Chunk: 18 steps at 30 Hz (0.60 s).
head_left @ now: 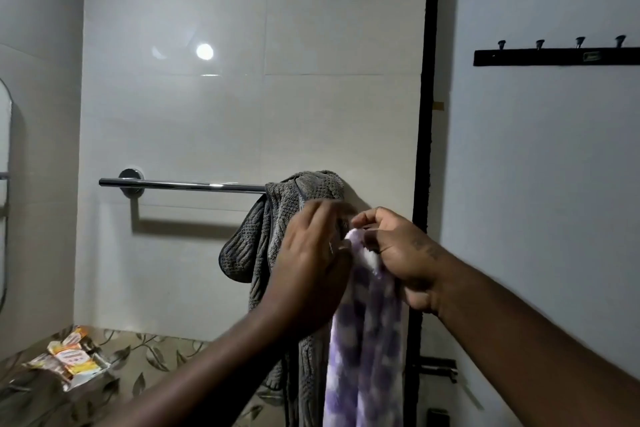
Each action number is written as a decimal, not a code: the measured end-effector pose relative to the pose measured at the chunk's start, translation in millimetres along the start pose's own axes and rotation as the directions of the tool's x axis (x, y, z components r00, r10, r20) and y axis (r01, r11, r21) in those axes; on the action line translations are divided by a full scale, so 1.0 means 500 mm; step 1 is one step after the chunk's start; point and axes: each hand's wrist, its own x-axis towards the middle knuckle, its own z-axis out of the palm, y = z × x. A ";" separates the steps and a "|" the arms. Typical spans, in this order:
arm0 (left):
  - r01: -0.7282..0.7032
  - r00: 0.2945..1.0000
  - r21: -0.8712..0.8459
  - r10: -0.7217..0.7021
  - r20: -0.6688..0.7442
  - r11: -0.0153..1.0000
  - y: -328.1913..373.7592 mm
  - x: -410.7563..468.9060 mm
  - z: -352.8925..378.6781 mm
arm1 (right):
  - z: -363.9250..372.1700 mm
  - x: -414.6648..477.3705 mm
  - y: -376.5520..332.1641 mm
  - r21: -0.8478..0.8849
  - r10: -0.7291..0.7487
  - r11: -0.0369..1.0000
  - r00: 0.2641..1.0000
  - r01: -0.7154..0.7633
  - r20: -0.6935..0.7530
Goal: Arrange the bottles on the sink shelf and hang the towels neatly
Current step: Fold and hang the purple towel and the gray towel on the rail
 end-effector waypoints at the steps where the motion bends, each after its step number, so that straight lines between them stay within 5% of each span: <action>1: 0.048 0.998 -0.031 -0.046 0.053 0.998 -0.005 0.015 -0.004 | 0.004 -0.004 -0.002 -0.057 -0.022 0.998 0.999 0.025 0.049; 2: 0.181 0.973 -0.184 -0.149 0.178 0.966 -0.008 0.032 -0.010 | 0.006 -0.005 -0.005 -0.097 -0.040 0.994 0.995 0.049 0.096; 4: 0.491 0.845 -0.509 -0.244 0.476 0.707 -0.007 0.058 -0.020 | 0.006 -0.008 -0.017 -0.140 -0.060 0.987 0.985 0.083 0.162; 6: 0.627 0.745 -0.571 -0.192 0.639 0.530 -0.012 0.069 -0.027 | 0.000 -0.009 -0.028 -0.164 -0.070 0.981 0.979 0.102 0.189; 9: 0.590 0.709 -0.455 -0.157 0.688 0.667 -0.014 0.083 -0.039 | -0.012 -0.012 -0.027 -0.181 -0.093 0.975 0.978 0.127 0.185; 13: 0.295 0.689 -0.031 -0.191 0.699 0.955 -0.012 0.110 -0.056 | -0.022 -0.015 -0.006 -0.236 -0.112 0.959 0.974 0.158 0.199; 18: 0.025 0.753 0.231 -0.171 0.636 0.973 0.004 0.123 -0.065 | -0.038 -0.027 0.028 -0.461 -0.077 0.861 0.950 0.217 0.304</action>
